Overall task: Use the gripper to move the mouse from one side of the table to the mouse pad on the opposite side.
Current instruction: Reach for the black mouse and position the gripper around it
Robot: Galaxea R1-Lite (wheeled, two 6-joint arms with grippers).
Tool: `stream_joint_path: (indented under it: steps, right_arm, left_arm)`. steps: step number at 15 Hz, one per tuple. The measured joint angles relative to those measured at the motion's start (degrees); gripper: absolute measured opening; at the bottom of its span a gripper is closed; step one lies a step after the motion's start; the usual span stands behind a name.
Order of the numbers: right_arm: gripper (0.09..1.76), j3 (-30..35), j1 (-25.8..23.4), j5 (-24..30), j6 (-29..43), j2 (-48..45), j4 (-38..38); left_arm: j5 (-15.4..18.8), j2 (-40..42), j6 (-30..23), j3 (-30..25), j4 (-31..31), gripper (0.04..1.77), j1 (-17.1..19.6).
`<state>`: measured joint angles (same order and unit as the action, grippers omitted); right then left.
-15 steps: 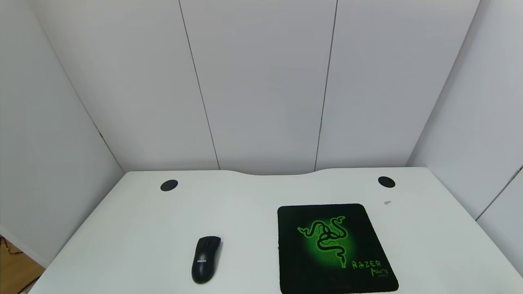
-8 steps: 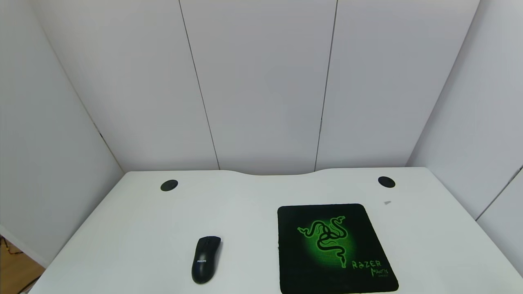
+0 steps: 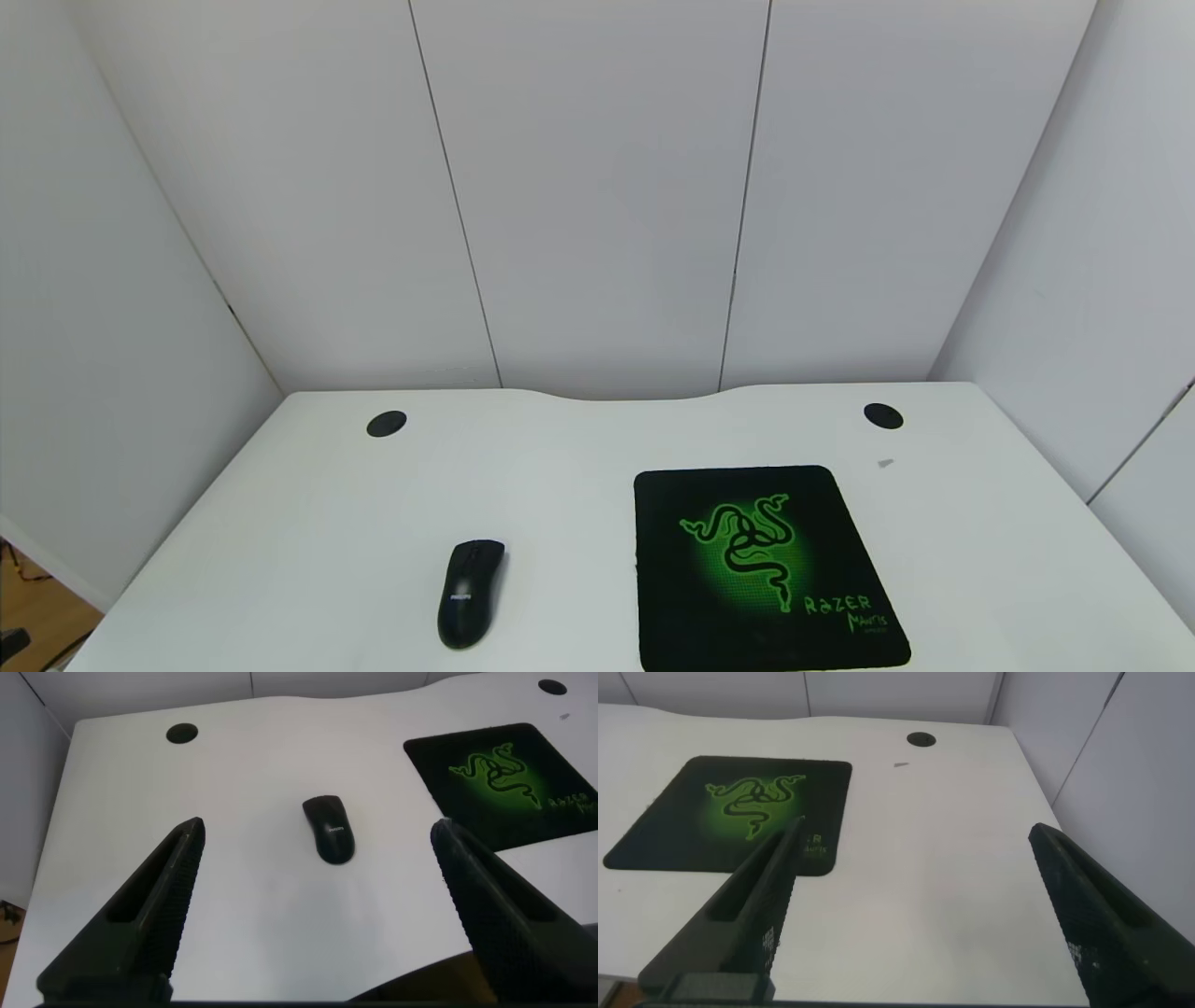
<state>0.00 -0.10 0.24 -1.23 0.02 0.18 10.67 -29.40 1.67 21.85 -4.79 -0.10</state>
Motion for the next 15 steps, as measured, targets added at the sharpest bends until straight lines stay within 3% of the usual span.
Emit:
stream_joint_path:
  steps: [5,8,10,15]
  right_arm:
    - [1.71,0.0,0.0,0.0,0.0,0.0,0.0]
    - [1.71,0.0,0.0,0.0,0.0,0.0,0.0]
    - [1.71,0.0,0.0,0.0,0.0,0.0,0.0]
    - [1.71,0.0,0.0,0.0,0.0,0.0,0.0]
  left_arm:
    - [0.1,-16.3,-0.3,6.8,-1.1,1.72,0.0]
    - [0.0,-24.1,-0.7,13.0,-8.8,1.72,-0.8]
    - [-0.1,-28.3,-3.6,17.4,-11.7,1.72,-2.2]
    - [-4.0,-38.5,-7.8,23.4,-12.5,1.72,-6.6]
